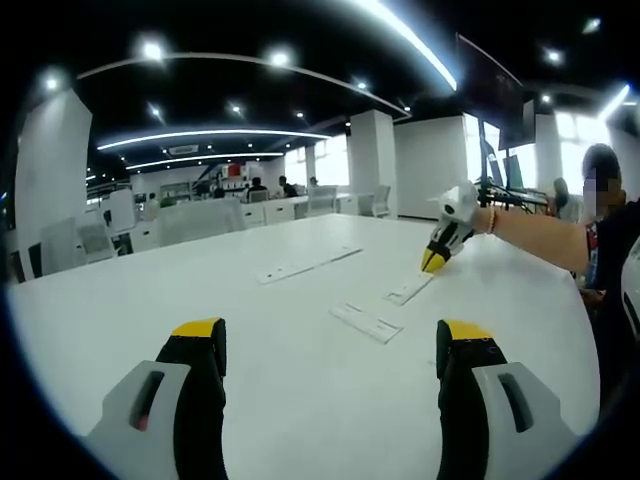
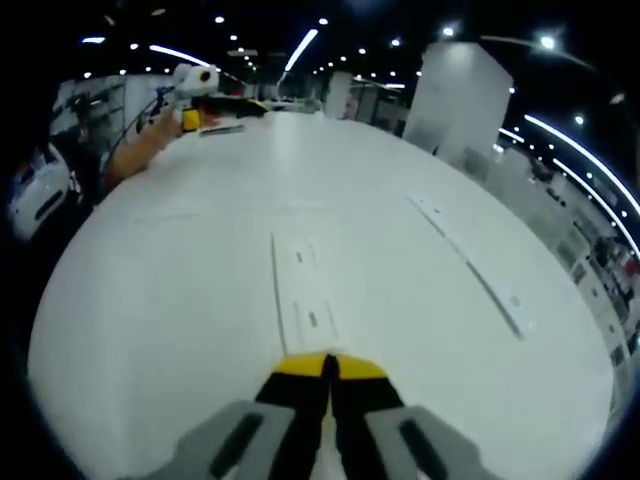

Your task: Locate the socket holder cover, grip the socket holder cover, clip it into the socket holder slot.

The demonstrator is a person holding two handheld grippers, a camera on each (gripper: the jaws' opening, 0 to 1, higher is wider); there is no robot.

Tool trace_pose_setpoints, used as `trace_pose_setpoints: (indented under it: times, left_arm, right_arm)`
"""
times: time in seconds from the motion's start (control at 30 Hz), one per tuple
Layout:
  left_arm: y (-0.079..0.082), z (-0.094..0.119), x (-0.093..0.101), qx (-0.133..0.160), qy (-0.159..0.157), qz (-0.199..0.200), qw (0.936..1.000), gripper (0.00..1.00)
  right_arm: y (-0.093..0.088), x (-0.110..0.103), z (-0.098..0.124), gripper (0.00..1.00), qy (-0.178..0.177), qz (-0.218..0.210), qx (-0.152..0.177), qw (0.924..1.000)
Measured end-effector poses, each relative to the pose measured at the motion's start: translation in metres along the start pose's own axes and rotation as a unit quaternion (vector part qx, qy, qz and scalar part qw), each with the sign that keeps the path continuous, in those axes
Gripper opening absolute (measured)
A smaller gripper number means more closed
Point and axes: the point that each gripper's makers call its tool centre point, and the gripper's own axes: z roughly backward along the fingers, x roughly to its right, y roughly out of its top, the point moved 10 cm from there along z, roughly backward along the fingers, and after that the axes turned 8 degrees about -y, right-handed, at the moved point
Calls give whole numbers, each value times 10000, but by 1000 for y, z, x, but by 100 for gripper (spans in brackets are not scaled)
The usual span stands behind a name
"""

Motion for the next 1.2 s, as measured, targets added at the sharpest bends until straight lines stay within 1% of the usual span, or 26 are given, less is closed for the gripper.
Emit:
trace_pose_setpoints:
  times: [0.2,0.4,0.47,0.77,0.87,0.97,1.07,1.2]
  left_arm:
    - [0,0,1,11,-11,-2,10000,86]
    - [0,0,1,25,-3,8,10000,86]
    - [1,1,1,30,-5,6,10000,86]
    - [1,2,-1,40,-7,3,10000,86]
    - [2,2,-1,35,1,0,10000,86]
    - [2,2,-1,45,-2,2,10000,86]
    - [1,2,0,36,-3,1,10000,86]
    - [1,2,0,32,-2,5,10000,86]
  right_arm:
    - [2,-3,-1,4,0,53,2,10000]
    - [3,-11,-3,4,4,69,10,10000]
    - [3,-7,-2,4,4,83,0,10000]
    - [4,-10,-2,4,-6,66,10,10000]
    - [4,-15,0,4,0,81,20,10000]
    - [3,-18,5,4,-20,-4,82,10000]
    - [0,-26,10,4,-74,-47,-7,10000]
    - [-4,-34,14,4,-147,-343,72,9993]
